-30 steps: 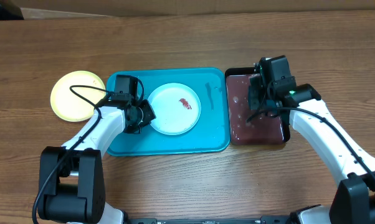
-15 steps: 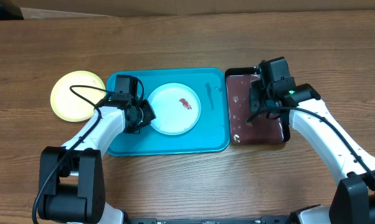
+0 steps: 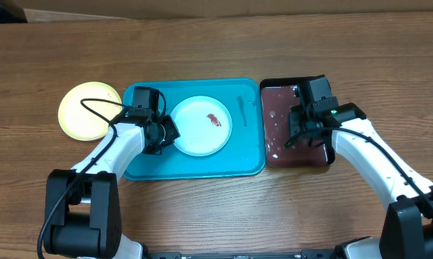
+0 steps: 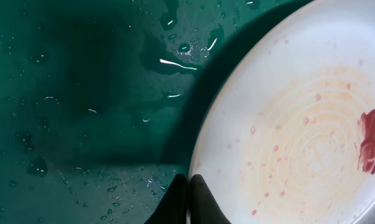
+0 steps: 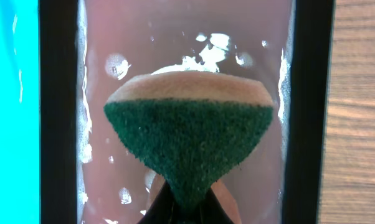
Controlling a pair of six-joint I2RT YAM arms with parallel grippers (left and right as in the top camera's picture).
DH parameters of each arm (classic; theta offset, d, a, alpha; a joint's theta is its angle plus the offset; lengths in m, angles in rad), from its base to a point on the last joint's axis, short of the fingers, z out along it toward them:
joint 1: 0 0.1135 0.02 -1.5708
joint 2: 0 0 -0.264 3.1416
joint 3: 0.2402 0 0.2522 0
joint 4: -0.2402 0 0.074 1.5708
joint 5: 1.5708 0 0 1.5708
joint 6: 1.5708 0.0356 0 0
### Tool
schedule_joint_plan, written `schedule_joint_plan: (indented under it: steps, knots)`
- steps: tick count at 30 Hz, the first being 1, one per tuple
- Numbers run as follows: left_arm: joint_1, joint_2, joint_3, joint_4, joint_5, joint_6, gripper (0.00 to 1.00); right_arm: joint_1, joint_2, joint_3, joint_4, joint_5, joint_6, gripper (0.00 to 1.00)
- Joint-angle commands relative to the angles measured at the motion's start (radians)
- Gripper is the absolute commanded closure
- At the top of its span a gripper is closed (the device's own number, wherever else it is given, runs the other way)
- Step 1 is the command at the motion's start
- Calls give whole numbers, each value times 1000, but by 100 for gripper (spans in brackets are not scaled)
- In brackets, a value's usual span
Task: Clean dirty plates on tray and stack at the side
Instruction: 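Lower the sponge back into the black tray water with the right gripper, then carry the wet sponge left over the white plate with the right gripper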
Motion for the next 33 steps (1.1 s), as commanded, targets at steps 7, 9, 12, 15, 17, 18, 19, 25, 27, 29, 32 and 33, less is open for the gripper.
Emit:
schedule_joint_plan:
  steps: [7,9,12,15,17,18,19,25,27,29,32,33]
  knots:
    - [-3,19,-12,3,-10,15,96,4,0,263,-234,-6,3,96]
    - [-3,19,-12,4,-10,15,96,4,3,261,-241,-10,2,96]
    - [-3,19,-12,4,-10,15,96,4,6,245,-244,-62,2,96]
    - [-3,19,-12,5,-9,15,96,5,6,194,-208,-85,2,96]
    - [-3,19,-12,5,-9,15,96,5,7,136,-145,-85,-9,96]
    - [-3,19,-12,5,-8,15,96,5,7,104,-108,-85,-9,96]
    - [-3,19,-12,5,-7,15,96,5,7,73,-68,-85,-9,96]
    - [-3,19,-12,5,-7,15,96,5,7,-8,70,-85,-33,96]
    - [-3,19,-12,5,-6,16,96,5,-3,56,40,-87,-35,96]
    - [-3,19,-12,5,-6,16,96,5,-14,152,-16,-93,-35,96]
    - [-3,19,-12,5,-7,16,96,5,-15,316,-120,-116,-35,96]
    - [-3,19,-12,5,-7,16,96,5,-15,365,-145,-116,-35,96]
